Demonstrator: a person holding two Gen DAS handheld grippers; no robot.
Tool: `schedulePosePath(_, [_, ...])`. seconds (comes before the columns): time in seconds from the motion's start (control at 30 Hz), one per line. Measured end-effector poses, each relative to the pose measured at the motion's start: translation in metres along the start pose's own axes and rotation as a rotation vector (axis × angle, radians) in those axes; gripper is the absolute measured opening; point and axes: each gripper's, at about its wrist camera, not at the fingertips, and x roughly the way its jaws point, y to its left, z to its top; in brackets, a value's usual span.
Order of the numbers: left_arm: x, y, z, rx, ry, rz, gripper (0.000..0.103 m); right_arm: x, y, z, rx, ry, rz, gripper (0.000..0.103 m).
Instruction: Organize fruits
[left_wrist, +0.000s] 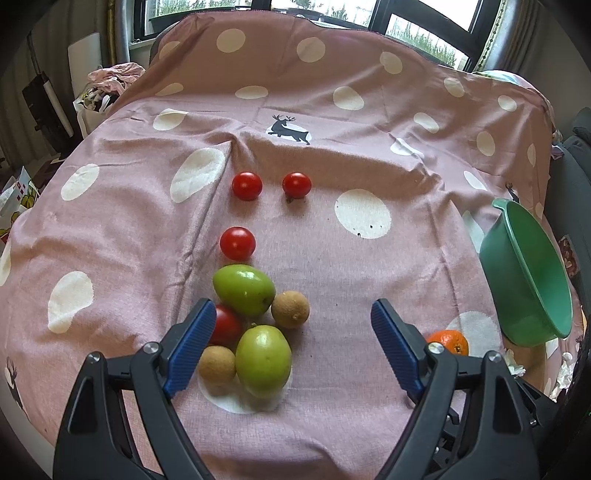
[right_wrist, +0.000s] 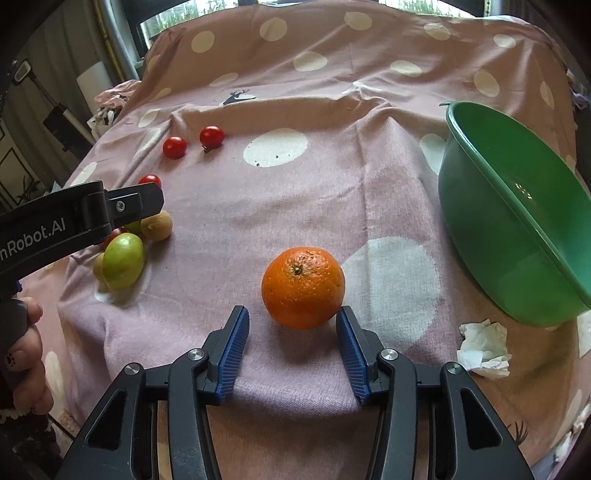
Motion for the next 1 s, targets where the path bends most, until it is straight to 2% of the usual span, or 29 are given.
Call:
schedulePosePath(0.2, [0.0, -0.002, -0.001, 0.01, 0.002, 0.001, 0.086, -0.003, -0.002, -0.001, 0.012, 0.0, -0.002, 0.05])
schedulePosePath(0.3, [-0.001, -0.003, -0.001, 0.015, -0.001, -0.004, 0.086, -0.008, -0.008, -0.001, 0.06, -0.017, 0.016, 0.049])
schedulePosePath(0.47, [-0.003, -0.003, -0.001, 0.012, -0.005, -0.016, 0.086, -0.014, -0.019, -0.001, 0.132, -0.014, 0.083, 0.039])
schedulePosePath(0.63, [-0.003, -0.003, -0.001, 0.01, -0.001, -0.021, 0.086, -0.013, -0.016, -0.001, 0.118, -0.001, 0.093, 0.032])
schedulePosePath(0.73, [-0.003, -0.004, -0.001, 0.012, -0.001, -0.024, 0.086, -0.01, -0.013, 0.001, 0.104, 0.012, 0.105, 0.032])
schedulePosePath(1.0, [-0.003, -0.006, -0.001, 0.017, 0.0, -0.024, 0.086, -0.004, -0.007, 0.005, 0.046, 0.052, 0.072, 0.032])
